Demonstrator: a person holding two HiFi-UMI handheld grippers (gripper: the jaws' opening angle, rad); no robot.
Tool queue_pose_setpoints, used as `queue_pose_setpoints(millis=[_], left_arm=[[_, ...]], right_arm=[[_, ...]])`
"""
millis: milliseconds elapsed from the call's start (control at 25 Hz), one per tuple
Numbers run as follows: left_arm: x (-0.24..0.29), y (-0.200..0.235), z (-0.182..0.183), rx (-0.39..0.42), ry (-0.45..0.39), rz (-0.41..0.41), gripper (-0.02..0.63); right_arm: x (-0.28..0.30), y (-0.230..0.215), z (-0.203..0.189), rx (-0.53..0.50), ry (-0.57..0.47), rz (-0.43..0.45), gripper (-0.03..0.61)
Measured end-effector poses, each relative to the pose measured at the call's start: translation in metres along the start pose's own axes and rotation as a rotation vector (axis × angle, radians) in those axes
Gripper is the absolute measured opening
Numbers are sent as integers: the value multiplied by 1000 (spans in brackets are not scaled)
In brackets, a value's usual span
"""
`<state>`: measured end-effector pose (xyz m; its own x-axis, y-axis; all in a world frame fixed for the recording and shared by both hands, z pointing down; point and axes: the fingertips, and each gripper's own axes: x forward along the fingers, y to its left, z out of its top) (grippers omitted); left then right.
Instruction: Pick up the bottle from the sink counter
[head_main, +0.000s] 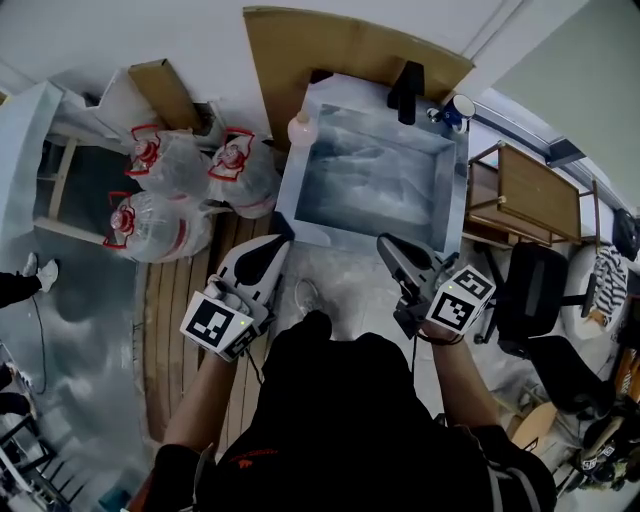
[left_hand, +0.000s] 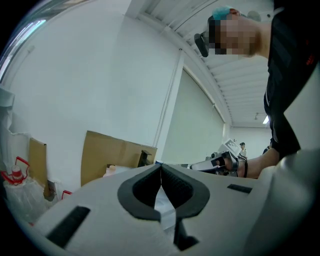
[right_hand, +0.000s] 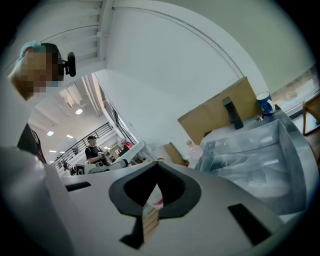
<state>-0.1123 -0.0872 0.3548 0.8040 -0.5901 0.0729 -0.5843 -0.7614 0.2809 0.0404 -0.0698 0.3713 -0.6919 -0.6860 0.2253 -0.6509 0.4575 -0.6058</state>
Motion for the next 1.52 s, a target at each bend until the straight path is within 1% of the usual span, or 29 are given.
queue_pose_setpoints(millis=[200,320,440,600,680,760,1000,1200,1400,1520], left_arm=[[11,17,2,3,3,-9,18],[16,26,0,-7,13,1,18],[23,31,1,-22,3,5,18],[34,37,0,-37,25,35,18],[42,41,2,-31,26,48,18],[50,49,-3,-22,24,71,18],[82,74,-12,-27,29,130,18],[110,94,-20,-15,50,158,18],[132,117,-32,-21,68,183,20],[144,129,-39,-4,79,184,20]], right_arm=[[14,-9,5,4,4,-12,3],[20,-14,10,7,7,-12,3],[27,-20,15,9,13,-3,3],[34,-29,19,6,42,16,3],[39,-36,23,7,57,28,3],[44,-44,27,10,71,44,3],[62,-72,43,16,112,84,3],[77,-92,53,27,132,110,3],[91,-111,58,37,147,111,3],[99,-122,58,44,157,113,3]])
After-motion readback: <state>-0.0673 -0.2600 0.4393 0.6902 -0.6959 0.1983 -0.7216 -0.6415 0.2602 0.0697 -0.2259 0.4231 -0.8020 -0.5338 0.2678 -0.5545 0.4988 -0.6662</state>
